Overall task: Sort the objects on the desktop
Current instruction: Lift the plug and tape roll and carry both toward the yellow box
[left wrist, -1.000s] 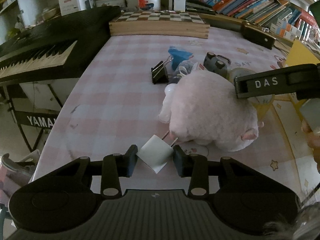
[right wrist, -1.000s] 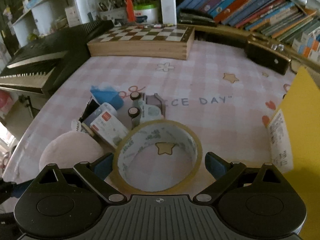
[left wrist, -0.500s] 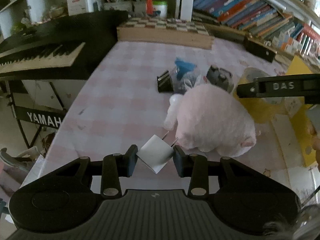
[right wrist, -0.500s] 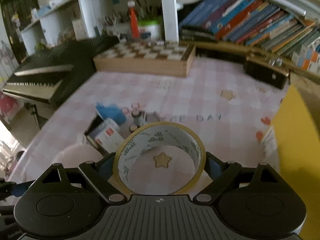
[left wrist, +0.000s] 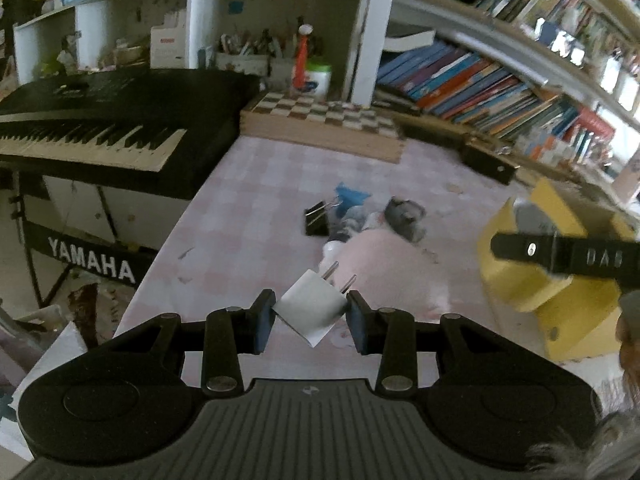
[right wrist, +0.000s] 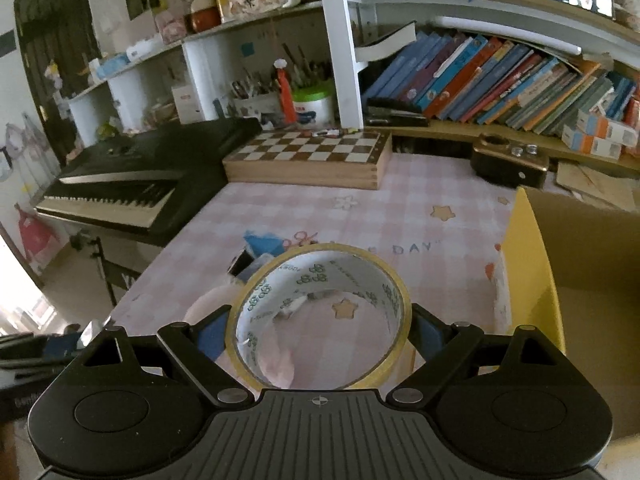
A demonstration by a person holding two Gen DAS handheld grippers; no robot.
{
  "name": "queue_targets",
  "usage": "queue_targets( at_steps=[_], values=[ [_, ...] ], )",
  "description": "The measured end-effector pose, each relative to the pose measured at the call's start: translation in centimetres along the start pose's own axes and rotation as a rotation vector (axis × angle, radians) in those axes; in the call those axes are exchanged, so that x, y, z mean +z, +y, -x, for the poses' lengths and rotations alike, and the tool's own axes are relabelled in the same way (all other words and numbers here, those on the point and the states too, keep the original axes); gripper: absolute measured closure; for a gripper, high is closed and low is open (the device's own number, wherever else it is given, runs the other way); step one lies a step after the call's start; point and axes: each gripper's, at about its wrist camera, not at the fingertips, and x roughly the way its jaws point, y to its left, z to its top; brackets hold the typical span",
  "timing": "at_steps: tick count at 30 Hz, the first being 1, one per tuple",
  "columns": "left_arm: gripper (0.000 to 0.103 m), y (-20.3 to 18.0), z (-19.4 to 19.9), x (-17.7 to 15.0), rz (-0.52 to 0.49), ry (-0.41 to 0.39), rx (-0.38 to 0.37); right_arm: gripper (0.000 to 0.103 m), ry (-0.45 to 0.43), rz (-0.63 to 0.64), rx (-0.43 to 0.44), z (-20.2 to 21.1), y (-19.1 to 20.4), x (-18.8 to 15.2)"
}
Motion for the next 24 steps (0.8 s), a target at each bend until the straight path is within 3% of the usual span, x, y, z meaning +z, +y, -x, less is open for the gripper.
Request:
queue_targets(
  at_steps=[8, 24],
  values=[
    [0.067, -1.0, 3.7, -1.7, -0.051, -0.004, -0.094, 0.011, -0.03, -0.038, -0.037, 5.5, 0.1, -3.4],
    [0.067, -3.2, 9.2, -7.7, -0.162, 0.039, -0.231, 0.011, -0.004, -0.146, -0.145, 12.9, 1.1, -12.0]
  ],
)
